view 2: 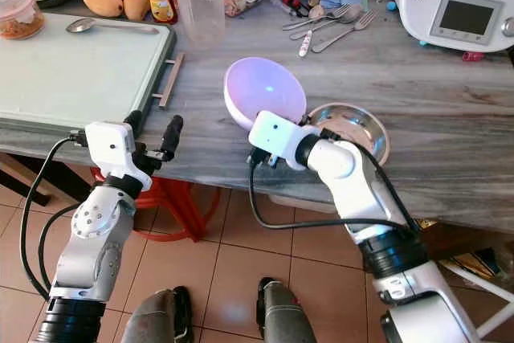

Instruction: Setting the table

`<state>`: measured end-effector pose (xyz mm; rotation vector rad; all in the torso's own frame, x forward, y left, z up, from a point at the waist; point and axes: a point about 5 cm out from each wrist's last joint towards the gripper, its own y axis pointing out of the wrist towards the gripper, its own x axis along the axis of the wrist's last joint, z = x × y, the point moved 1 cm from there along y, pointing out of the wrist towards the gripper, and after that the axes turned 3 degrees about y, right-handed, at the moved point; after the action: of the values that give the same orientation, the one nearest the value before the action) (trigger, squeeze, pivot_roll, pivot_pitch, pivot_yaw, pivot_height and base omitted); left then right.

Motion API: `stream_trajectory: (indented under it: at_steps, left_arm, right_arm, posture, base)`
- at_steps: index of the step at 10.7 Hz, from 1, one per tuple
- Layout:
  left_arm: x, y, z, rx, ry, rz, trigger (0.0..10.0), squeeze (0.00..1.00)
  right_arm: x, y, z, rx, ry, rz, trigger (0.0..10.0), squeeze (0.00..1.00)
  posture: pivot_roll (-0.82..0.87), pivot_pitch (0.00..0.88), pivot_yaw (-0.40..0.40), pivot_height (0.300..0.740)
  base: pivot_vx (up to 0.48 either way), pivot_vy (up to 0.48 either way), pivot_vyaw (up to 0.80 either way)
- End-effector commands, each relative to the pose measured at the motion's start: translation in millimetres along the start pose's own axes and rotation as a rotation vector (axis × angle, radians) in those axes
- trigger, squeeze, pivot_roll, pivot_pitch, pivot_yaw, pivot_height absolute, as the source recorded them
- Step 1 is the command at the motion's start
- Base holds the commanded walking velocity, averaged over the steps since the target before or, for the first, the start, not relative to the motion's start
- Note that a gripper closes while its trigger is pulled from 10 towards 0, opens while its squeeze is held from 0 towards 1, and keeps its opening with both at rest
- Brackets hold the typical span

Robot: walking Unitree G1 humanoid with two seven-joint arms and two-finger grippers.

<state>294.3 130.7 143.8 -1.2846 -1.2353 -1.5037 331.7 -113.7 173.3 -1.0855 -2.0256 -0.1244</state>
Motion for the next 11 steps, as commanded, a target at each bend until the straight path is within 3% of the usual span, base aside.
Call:
stream_trajectory:
  at_steps: [1,2,7,8,9,11]
  left_arm:
    - [-4,-1.6,-1.0,-0.012,0.005,0.021,10.0,0.0]
    - [-4,-1.5,-1.6,-0.015,0.002,0.024,10.0,0.0]
    - [-8,0.6,-6.5,-0.043,-0.008,0.046,10.0,0.0]
    - [-9,1.1,-7.6,-0.05,-0.011,0.051,10.0,0.0]
    - [-9,0.6,-8.4,-0.056,-0.012,0.054,10.0,0.0]
    - [-11,0.2,-9.0,-0.062,-0.012,0.063,10.0,0.0]
  right_arm:
    - [1,0.1,-0.4,0.011,-0.023,-0.003,10.0,0.94]
    - [1,0.1,-2.2,0.004,-0.028,-0.002,10.0,0.0]
    - [5,1.2,-11.7,-0.028,-0.027,0.005,10.0,0.0]
    - [6,1.5,-11.8,-0.027,-0.009,-0.003,10.0,0.35]
    - [4,1.1,-10.0,-0.014,-0.024,0.012,10.0,1.0]
    - [3,1.4,-9.7,-0.014,-0.032,0.014,10.0,1.0]
  posture:
    - [-0.09,0.199,-0.002,0.74]
    - [-0.09,0.195,-0.003,0.74]
    - [-0.09,0.186,-0.004,0.74]
    - [-0.09,0.186,-0.004,0.74]
    - [-0.09,0.186,-0.004,0.74]
    - [-0.09,0.185,-0.004,0.74]
  base:
    - [0.0,0.0,0.0]
    - [0.0,0.0,0.0]
    - [0.0,0.0,0.0]
    - [0.0,0.0,0.0]
    - [0.0,0.0,0.0]
    - [0.0,0.0,0.0]
